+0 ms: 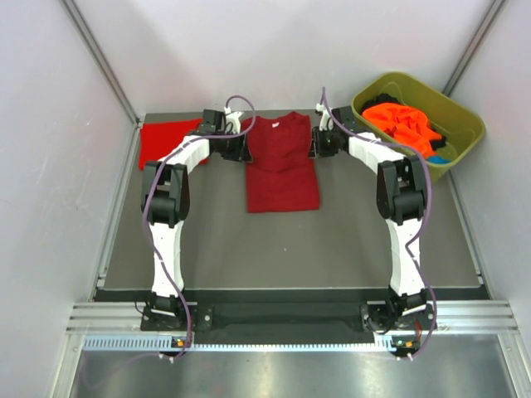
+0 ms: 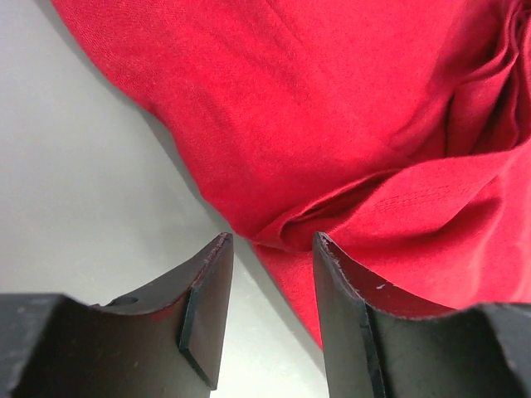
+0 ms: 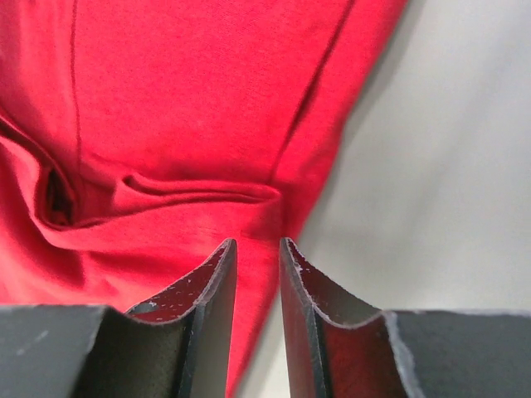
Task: Fold and stack the t-shirts
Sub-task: Fold the tshirt
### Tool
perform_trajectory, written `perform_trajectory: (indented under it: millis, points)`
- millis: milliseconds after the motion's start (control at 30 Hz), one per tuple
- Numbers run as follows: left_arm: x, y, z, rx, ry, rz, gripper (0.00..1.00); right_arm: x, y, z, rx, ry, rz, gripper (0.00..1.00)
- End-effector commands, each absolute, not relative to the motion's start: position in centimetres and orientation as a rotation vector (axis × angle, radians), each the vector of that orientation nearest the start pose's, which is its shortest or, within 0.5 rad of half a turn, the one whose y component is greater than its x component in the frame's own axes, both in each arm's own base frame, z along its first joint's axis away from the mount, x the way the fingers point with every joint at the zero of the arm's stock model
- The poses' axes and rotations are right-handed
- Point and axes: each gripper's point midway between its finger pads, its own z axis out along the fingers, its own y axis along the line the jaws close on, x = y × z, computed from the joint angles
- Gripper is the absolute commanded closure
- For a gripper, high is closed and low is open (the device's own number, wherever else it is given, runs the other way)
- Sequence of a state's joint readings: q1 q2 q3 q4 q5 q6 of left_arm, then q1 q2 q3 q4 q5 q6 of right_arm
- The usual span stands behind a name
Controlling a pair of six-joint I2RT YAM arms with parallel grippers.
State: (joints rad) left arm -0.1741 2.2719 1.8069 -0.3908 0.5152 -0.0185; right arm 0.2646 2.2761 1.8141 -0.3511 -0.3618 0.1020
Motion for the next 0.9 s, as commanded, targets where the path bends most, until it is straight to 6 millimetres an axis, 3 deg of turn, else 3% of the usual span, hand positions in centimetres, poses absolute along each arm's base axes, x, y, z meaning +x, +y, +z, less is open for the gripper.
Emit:
perform_trajectory:
  millis: [0,133,333,867]
  points:
    - [53.8,-18.0,7.1,0.516,2.307,-0.681,0.52,54.7,20.8,9.9,-0.472,2.256,0.603,0.72]
    - [53.6,-18.0,8.2,0.572,2.274,-0.667,0.51,55.0,20.4,9.2,-0.534,2.245,0.572,0.71]
    - [53.3,-17.9,8.2,0.627,2.267,-0.656,0.49,55.1,21.5,9.0,-0.560,2.217,0.645,0.70]
    - [52.6,-17.6,9.9,0.657,2.233,-0.634,0.48,55.5,22.4,8.2,-0.572,2.199,0.700,0.67]
